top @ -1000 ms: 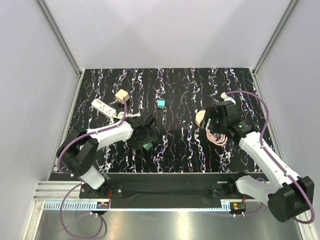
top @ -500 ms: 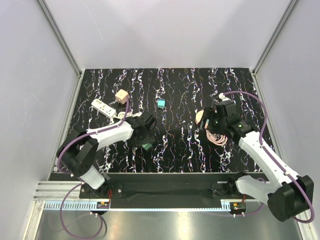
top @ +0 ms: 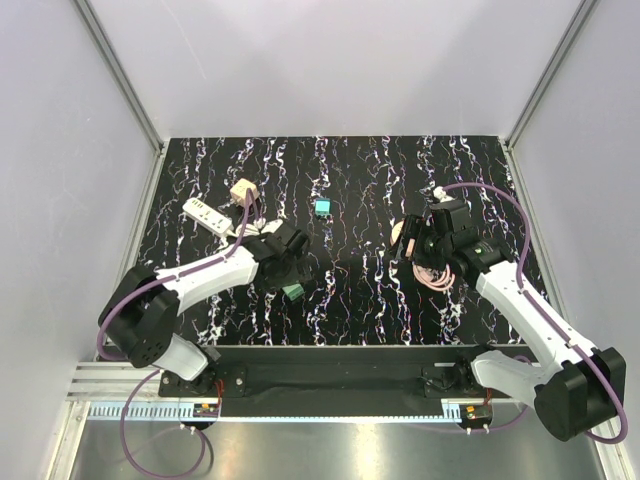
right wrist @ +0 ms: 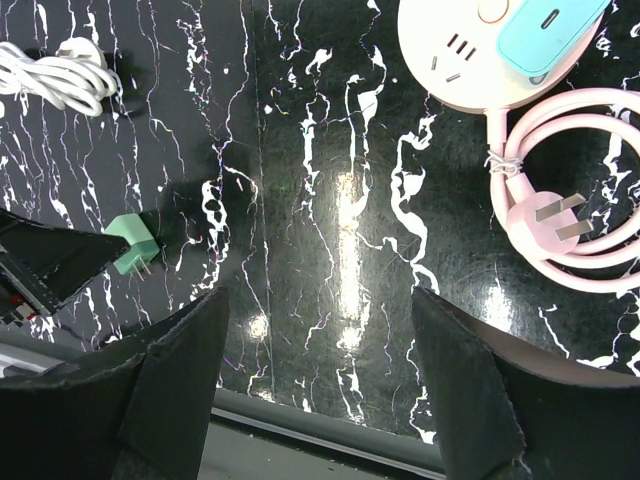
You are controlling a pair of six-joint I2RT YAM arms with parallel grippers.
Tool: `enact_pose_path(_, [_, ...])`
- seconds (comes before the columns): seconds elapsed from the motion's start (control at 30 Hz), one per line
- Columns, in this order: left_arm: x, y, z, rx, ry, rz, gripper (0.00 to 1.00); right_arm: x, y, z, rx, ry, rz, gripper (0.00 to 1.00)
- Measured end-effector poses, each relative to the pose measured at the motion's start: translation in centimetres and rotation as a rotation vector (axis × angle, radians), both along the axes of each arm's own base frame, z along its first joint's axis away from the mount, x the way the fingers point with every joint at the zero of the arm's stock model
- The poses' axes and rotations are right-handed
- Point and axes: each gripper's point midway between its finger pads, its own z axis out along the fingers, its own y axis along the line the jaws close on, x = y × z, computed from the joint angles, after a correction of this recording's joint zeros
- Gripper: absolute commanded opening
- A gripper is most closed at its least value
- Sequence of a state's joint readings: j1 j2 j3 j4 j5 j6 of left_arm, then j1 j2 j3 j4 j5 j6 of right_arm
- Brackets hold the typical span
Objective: Insert the plug
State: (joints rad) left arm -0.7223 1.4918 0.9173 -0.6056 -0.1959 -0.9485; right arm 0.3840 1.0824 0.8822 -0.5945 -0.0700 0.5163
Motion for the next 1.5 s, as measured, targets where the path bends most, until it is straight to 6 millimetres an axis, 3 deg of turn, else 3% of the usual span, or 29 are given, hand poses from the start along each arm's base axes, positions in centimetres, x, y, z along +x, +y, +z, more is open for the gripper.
enact_pose_path(0.4, [-1.1,0.5,-1.8,0.004,0.086,0.152,0.71,-0.2,0.0,-0.3,0.001,0.006,-0.001,0.79])
enact_pose_path(0.53, [-1.4,0.6,-3.0,0.026,0.127,0.192,0.64,-0.2,-0.1,-0.2,0.003,0.001,-0.001,0.79])
enact_pose_path(0.57, [-1.3,0.6,-3.2,0.03,0.133,0.198,0.61,-0.2,-0.1,-0.2,0.002,0.0,-0.001,0.79])
enact_pose_path(0.67, [-1.0,0.2,-3.3,0.026,0.135,0.213,0.38,-0.2,-0.1,0.0,0.002,-0.007,0.003,0.79])
enact_pose_path(0.7, [-0.9,0.0,-3.2,0.021,0.136,0.216,0.29,-0.2,-0.1,0.0,0.001,-0.009,0.004,0.79])
enact_pose_path(0.73, [-0.8,-0.1,-3.2,0.018,0.135,0.213,0.1,-0.2,-0.1,0.0,0.001,-0.011,0.005,0.79])
enact_pose_path(0.77, [-0.8,-0.1,-3.2,0.016,0.134,0.214,0.01,-0.2,-0.1,0.1,0.0,-0.013,0.006,0.79])
enact_pose_path(0.97, [-1.0,-0.2,-2.6,0.037,0.114,0.108,0.0,-0.7,0.3,-0.3,0.012,0.001,0.034,0.8])
enact_pose_path(1.1, [-1.4,-2.7,0.3,0.02,-0.023,-0.183,0.0,-1.4,2.0,-0.3,0.08,0.036,0.115,0.79])
enact_pose_path(1.27, [-4.2,-7.9,6.3,-0.041,-0.283,-0.61,0.0,-2.3,5.4,0.1,0.217,0.116,0.261,0.75])
enact_pose_path(1.5, [-6.8,-10.5,12.1,-0.119,-0.536,-0.874,0.0,-4.8,10.1,3.6,0.369,0.118,0.453,0.64])
